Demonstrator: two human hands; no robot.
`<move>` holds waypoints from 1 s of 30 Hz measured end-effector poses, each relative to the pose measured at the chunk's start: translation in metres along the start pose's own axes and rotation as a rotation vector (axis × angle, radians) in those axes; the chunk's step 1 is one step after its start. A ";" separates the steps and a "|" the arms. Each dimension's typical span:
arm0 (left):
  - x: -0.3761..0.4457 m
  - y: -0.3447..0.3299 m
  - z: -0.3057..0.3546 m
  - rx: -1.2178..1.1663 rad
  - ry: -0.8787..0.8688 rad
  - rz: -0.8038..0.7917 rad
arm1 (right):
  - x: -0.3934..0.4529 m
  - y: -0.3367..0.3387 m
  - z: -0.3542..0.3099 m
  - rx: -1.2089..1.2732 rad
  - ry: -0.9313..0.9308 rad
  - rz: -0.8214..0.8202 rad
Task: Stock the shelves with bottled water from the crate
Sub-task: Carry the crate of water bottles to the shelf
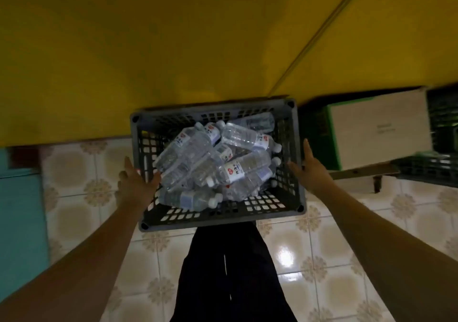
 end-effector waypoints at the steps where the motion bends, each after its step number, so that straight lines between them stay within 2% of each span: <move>1: 0.001 0.000 0.001 -0.030 0.005 0.029 | 0.002 0.000 -0.002 0.032 0.025 0.034; 5: 0.019 -0.013 -0.007 -0.133 0.052 0.114 | 0.015 -0.001 0.001 0.180 0.054 0.143; 9: 0.045 -0.026 -0.004 -0.394 -0.106 0.096 | 0.020 -0.009 0.000 0.283 0.128 0.167; 16: 0.048 -0.031 -0.013 -0.432 -0.190 0.185 | 0.029 -0.016 0.007 0.410 0.171 0.197; 20: 0.050 -0.032 -0.013 -0.587 -0.189 0.144 | 0.027 -0.018 0.008 0.494 0.194 0.177; 23: 0.059 -0.037 -0.015 -0.740 -0.174 0.051 | 0.028 -0.019 0.010 0.577 0.190 0.188; 28: 0.053 -0.034 -0.005 -0.674 -0.276 0.036 | 0.033 -0.023 0.009 0.553 0.188 0.212; 30: 0.057 -0.034 -0.007 -0.754 -0.265 0.016 | 0.037 -0.022 0.012 0.535 0.192 0.229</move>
Point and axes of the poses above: each hand's wrist, its own x-axis towards the middle knuckle, its own y-axis out of the back of the hand, z = x × y, the point moved 7 cm from there along x, towards the middle knuckle, and after that the axes turned 2 degrees about z, right-handed, at the moved point
